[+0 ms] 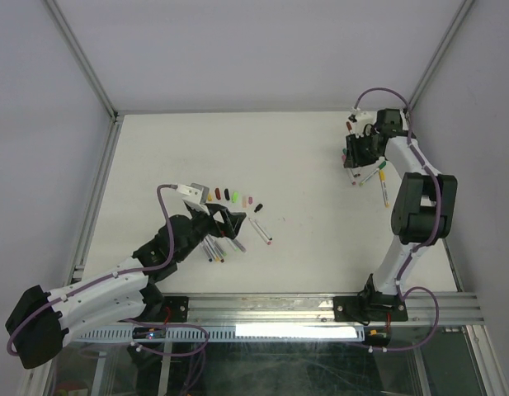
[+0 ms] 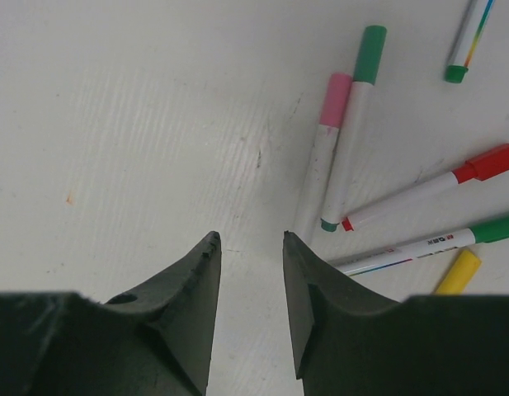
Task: Open the pen caps
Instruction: Pick up the pen from the center of the board.
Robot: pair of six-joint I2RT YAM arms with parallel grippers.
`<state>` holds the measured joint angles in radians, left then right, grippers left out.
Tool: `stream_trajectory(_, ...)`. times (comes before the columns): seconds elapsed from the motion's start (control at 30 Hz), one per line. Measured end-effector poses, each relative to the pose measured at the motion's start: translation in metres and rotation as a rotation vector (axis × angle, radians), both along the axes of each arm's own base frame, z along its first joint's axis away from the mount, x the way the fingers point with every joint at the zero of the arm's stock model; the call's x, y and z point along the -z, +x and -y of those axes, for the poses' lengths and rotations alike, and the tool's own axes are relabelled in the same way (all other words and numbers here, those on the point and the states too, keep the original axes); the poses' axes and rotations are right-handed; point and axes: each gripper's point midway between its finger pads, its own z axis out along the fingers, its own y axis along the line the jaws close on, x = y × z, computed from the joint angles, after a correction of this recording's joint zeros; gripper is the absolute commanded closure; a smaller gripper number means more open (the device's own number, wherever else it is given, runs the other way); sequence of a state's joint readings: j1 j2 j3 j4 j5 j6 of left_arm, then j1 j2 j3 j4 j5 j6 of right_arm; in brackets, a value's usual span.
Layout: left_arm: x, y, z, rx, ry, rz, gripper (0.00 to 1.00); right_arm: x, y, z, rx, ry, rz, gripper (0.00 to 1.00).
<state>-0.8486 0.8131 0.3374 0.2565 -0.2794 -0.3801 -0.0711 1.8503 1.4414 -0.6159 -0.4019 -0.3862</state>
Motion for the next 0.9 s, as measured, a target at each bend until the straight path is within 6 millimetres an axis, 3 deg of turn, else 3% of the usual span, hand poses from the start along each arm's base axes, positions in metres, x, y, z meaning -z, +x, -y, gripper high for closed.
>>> stream_trajectory(0.23, -0.006, 0.001, 0.0, -0.005, -0.013, 0.021, 0.01, 0.038, 0.005, 0.009, 0.062, -0.06, -0.072, 0.73)
stream_trajectory(0.37, -0.007, 0.001, -0.001, -0.006, -0.017, 0.024, 0.01, 0.058, 0.003, 0.013, 0.087, -0.099, -0.118, 0.73)
stream_trajectory(0.9, -0.006, 0.0, -0.002, -0.006, -0.016, 0.024, 0.01, 0.064, 0.004, 0.023, 0.118, -0.157, -0.127, 0.73)
